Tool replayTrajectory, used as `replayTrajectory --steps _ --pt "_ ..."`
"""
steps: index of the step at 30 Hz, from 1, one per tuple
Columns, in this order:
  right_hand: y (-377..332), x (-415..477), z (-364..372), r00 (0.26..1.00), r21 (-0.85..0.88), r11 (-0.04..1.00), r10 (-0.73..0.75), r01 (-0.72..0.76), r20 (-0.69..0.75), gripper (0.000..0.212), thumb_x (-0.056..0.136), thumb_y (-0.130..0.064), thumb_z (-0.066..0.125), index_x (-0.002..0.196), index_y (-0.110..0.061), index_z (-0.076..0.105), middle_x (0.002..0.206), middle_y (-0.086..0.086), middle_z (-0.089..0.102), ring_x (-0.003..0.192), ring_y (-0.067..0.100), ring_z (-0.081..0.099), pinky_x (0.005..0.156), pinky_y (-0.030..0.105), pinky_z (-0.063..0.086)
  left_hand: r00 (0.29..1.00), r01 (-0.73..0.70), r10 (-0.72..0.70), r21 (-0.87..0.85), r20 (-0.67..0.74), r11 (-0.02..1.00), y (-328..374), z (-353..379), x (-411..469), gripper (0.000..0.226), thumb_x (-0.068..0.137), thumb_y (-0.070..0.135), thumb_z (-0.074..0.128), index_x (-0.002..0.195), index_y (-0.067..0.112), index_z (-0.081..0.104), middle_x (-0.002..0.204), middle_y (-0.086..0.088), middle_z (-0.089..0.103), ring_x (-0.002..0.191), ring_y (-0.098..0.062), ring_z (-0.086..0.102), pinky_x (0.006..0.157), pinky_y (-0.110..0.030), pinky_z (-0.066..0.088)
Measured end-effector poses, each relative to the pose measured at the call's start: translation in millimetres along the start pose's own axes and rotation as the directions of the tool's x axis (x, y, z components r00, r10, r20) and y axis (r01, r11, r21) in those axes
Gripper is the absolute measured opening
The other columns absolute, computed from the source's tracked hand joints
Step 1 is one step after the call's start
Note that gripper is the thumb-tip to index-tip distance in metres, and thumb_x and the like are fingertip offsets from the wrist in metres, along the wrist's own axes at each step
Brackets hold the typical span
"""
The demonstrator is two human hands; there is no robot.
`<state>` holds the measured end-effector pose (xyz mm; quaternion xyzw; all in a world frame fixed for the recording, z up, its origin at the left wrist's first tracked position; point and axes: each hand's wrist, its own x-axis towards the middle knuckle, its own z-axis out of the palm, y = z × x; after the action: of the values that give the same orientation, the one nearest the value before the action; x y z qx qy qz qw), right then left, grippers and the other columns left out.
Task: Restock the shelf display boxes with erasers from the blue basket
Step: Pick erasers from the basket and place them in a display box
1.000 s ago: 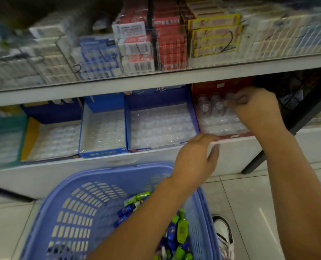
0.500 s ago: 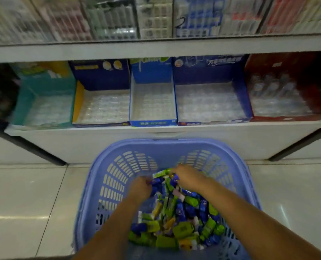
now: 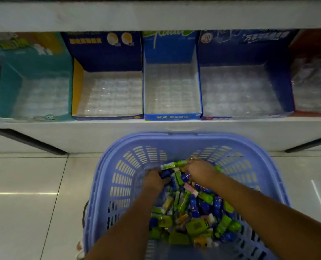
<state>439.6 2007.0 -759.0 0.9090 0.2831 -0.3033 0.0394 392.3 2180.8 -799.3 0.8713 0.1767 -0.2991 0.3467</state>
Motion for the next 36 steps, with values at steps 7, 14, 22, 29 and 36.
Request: replayTrajectory --steps 7,14,22,29,36 --pt "20.3 -31.9 -48.7 0.983 0.687 0.714 0.006 -0.133 0.185 0.032 0.093 -0.028 0.058 0.123 -0.017 0.060 0.116 0.008 0.066 0.098 0.019 0.065 0.088 0.035 0.051 0.990 -0.015 0.002 0.087 0.143 0.996 -3.8 -23.4 2.0 0.033 0.090 0.028 0.064 0.103 -0.002 0.069 0.102 -0.026 0.068 0.097 -0.033 0.064 0.080 -0.038 0.047" --pt "46.2 -106.2 -129.5 0.975 0.940 0.339 -0.187 -0.048 0.118 0.023 0.087 -0.005 0.062 0.110 -0.009 0.061 0.095 0.009 0.067 0.080 0.015 0.066 0.077 0.021 0.054 0.962 -0.066 0.039 0.090 0.270 0.994 55.6 -56.8 -21.1 0.044 0.086 0.042 0.065 0.059 0.011 0.050 0.059 -0.011 0.053 0.051 -0.017 0.048 0.055 -0.023 0.040" --pt "107.2 -177.4 -202.1 0.802 0.876 0.329 0.375 0.353 -0.464 0.027 0.076 -0.010 0.072 0.103 -0.018 0.069 0.089 -0.005 0.073 0.080 0.001 0.067 0.071 0.011 0.051 0.709 -0.457 0.600 -0.406 0.371 0.792 200.0 -113.8 -125.4 0.015 0.097 0.019 0.050 0.094 0.014 0.064 0.081 0.004 0.067 0.077 -0.004 0.063 0.079 -0.023 0.053" --pt "154.1 -122.5 -241.7 0.532 0.418 0.888 0.452 -0.192 -0.716 0.030 0.086 -0.012 0.062 0.116 -0.008 0.063 0.121 0.017 0.063 0.112 0.031 0.056 0.097 0.033 0.040 0.797 -0.571 0.577 -0.535 -0.179 0.623 274.4 -110.1 -124.1 0.023 0.101 0.017 0.042 0.085 0.015 0.058 0.089 -0.012 0.064 0.082 -0.025 0.062 0.084 -0.038 0.053" --pt "180.3 -98.2 -244.2 0.692 0.390 0.895 0.422 -0.217 -0.585 0.032 0.094 -0.015 0.051 0.126 -0.013 0.056 0.131 0.011 0.055 0.118 0.029 0.051 0.091 0.017 0.036 0.896 -0.430 0.408 -0.562 -0.174 0.706 284.9 -93.1 -81.6 0.030 0.100 0.024 0.043 0.073 0.024 0.056 0.080 -0.003 0.066 0.098 -0.035 0.065 0.094 -0.051 0.049"
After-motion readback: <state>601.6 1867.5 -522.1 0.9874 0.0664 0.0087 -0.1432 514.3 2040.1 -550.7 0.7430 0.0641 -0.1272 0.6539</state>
